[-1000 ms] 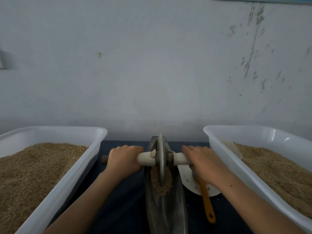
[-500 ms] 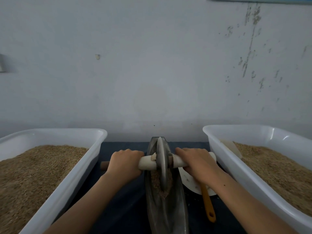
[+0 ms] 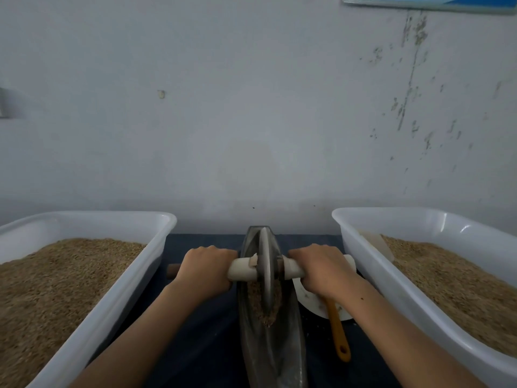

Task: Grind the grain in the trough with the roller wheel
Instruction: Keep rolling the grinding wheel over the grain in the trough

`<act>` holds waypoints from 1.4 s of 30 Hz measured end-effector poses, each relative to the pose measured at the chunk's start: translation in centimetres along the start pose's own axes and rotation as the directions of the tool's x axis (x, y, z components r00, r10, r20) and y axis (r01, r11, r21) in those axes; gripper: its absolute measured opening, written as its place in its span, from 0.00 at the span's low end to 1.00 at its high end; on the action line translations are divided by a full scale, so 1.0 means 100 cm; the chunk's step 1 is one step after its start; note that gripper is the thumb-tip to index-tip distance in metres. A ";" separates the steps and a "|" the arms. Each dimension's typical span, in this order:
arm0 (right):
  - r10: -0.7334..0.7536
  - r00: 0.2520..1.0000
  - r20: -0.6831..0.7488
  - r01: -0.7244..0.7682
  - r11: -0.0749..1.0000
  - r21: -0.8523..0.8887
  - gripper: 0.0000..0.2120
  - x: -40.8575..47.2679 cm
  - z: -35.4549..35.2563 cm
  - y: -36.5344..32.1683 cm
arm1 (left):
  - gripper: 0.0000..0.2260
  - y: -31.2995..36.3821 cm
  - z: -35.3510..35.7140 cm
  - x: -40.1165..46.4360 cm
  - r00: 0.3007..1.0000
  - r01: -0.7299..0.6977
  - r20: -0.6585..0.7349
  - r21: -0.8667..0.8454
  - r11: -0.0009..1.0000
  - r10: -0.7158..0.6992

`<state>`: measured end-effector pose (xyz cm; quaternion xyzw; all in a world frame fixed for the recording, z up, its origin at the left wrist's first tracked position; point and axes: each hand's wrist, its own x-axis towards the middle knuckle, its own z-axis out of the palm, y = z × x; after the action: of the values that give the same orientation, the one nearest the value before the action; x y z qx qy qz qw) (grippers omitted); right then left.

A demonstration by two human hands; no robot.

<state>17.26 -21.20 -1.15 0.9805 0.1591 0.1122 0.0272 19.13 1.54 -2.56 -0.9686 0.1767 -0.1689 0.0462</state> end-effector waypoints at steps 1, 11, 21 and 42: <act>0.012 0.999 0.043 -0.011 1.000 -0.006 0.15 -0.001 -0.003 -0.001 | 0.14 -0.001 -0.001 -0.001 1.000 -0.014 0.018 -0.006 1.000 0.014; 0.103 0.981 0.167 -0.097 0.994 -0.040 0.13 0.013 -0.012 -0.006 | 0.12 -0.008 -0.002 0.015 1.000 0.015 0.027 0.003 1.000 -0.015; 0.060 0.995 0.081 -0.056 0.997 -0.051 0.15 0.009 -0.006 -0.006 | 0.12 -0.009 -0.002 0.004 1.000 -0.020 -0.021 -0.003 1.000 0.020; 0.087 0.993 0.080 -0.084 0.996 -0.036 0.16 0.013 -0.004 -0.011 | 0.10 -0.003 -0.008 0.004 0.999 0.000 0.044 -0.027 1.000 0.001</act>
<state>18.06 -19.79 -0.60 0.9896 0.1139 0.0756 0.0449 19.37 1.66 -1.63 -0.9726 0.1779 -0.1449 0.0371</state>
